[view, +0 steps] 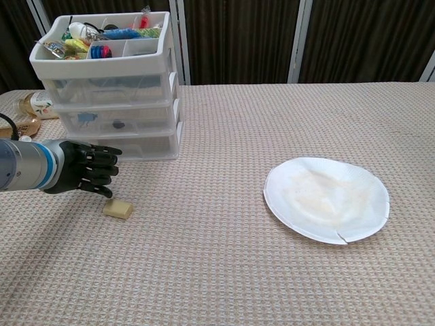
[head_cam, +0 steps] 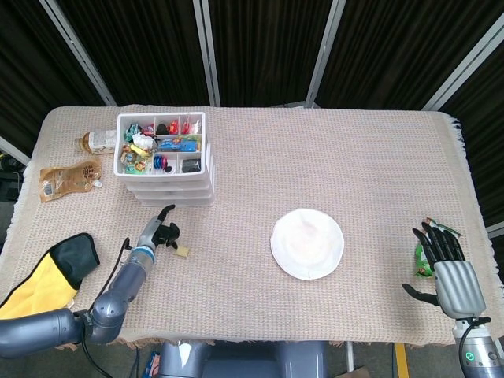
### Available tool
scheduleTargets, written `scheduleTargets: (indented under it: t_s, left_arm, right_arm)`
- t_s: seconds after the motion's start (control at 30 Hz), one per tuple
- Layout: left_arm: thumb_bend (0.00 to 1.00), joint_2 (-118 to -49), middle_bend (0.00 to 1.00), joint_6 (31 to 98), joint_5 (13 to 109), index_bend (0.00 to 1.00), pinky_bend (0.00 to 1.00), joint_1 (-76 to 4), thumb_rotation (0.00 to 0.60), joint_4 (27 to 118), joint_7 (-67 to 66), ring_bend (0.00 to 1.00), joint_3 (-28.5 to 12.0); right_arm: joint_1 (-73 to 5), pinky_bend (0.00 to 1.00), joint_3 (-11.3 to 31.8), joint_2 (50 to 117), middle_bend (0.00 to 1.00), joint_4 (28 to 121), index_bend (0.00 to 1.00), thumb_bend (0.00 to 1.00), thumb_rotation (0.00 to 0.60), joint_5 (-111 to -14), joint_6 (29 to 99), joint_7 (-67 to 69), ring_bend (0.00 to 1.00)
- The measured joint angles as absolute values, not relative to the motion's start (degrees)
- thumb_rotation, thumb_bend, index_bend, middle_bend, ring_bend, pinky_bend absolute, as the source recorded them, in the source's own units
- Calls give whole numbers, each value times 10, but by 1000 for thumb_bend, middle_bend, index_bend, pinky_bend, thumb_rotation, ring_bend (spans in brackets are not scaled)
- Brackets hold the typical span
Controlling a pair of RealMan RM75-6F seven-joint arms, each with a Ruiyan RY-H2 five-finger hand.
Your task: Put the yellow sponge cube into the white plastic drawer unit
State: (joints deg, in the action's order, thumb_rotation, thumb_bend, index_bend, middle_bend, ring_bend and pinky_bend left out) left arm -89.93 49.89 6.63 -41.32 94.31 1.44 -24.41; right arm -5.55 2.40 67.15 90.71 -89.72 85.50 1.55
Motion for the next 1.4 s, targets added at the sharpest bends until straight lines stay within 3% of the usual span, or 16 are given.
scheduleTargets:
  t_s: [0.6,1.13,1.4]
  left_arm:
    - [913,-945,966,487,43,3,602,-441,600,885,28,876,-265]
    - [913,-955,968,478,31,203,602,-445,600,865,31,876,-268]
    - [911,-951,968,474,40,217,602,-442,600,861,34,876,-273]
  right_arm:
    - [-55,0,24,670,0,909,77,0,600,-897,854,24,0]
    - [-55,0,23,670,0,911,77,0,600,-898,854,23,0]
    - [-55,0,23,670,0,910,77,0,600,-897,853,23,0]
